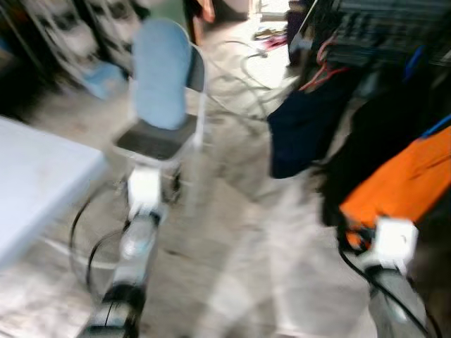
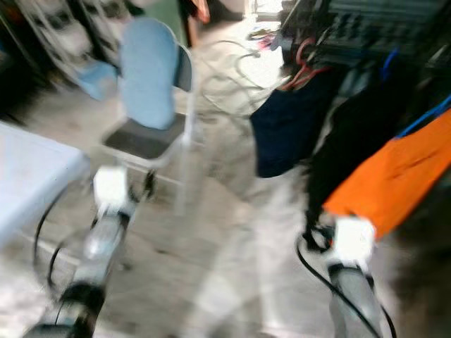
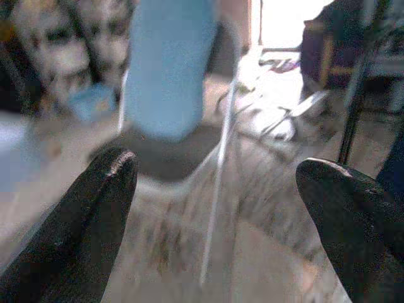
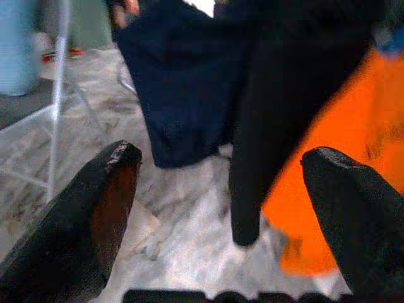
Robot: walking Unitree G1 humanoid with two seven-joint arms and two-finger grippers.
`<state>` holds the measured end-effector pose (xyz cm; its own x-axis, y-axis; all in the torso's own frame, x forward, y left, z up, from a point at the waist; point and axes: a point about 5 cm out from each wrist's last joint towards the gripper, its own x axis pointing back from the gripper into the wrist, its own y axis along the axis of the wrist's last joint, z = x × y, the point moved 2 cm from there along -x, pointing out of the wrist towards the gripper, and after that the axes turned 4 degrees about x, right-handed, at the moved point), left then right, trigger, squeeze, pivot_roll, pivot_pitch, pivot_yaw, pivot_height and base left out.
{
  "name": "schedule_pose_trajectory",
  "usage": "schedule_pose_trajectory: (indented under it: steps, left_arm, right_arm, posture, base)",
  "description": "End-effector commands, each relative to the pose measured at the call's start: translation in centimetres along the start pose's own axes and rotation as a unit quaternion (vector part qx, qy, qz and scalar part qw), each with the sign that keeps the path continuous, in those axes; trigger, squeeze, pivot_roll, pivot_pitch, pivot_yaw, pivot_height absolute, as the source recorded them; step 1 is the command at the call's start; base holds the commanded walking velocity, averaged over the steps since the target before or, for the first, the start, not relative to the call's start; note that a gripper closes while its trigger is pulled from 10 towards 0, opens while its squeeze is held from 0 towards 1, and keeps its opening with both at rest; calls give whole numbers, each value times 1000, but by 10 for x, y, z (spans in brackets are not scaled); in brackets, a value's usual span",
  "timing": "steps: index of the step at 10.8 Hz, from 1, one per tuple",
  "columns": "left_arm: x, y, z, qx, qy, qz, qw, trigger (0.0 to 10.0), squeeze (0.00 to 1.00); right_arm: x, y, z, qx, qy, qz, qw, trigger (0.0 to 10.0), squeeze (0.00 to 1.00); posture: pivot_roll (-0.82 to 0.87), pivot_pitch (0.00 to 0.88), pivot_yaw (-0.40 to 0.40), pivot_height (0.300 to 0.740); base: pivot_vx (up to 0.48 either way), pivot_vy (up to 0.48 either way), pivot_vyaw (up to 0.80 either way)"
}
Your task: Hang hanger
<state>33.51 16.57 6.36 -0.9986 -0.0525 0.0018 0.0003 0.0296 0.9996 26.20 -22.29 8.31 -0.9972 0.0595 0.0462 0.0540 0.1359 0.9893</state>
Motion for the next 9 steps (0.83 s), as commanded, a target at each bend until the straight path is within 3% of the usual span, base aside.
schedule_pose_trajectory:
  steps: [1,2,3,4,5,7,9]
  left_arm:
    - [2,2,11,-7,21,-10,1000,10000,0]
    - [19,-11,15,-10,23,2,1000,10000,0]
    - [24,-15,16,-30,6,8,1000,10000,0]
    - [26,-11,13,-30,-19,12,999,10000,0]
    - [30,4,6,-53,-86,-13,995,10000,0]
    - [45,15,6,-87,-115,-46,988,10000,0]
    - [44,37,3,-98,-73,-106,987,10000,0]
  right_arm:
    - [-2,-2,11,0,31,9,999,10000,0]
    - [-12,0,17,10,67,14,998,10000,0]
    - [-20,2,22,2,70,16,997,10000,0]
    - [-23,5,26,-11,73,11,997,10000,0]
    - [-23,5,28,-27,70,11,997,10000,0]
    - [-7,-13,15,-29,19,43,998,10000,0]
    - [7,-3,6,-3,-35,15,999,10000,0]
  posture:
    - [-143,85,-3,740]
    - [-85,79,-61,740]
    - [-66,95,-59,740]
    - [-36,99,-46,740]
    - [-13,117,-31,740]
    - [-48,137,2,740]
    - [-106,148,32,740]
  base:
    - [0,0,0]
    - [0,0,0]
    - [0,0,0]
    - [0,0,0]
    - [0,0,0]
    - [0,0,0]
    - [0,0,0]
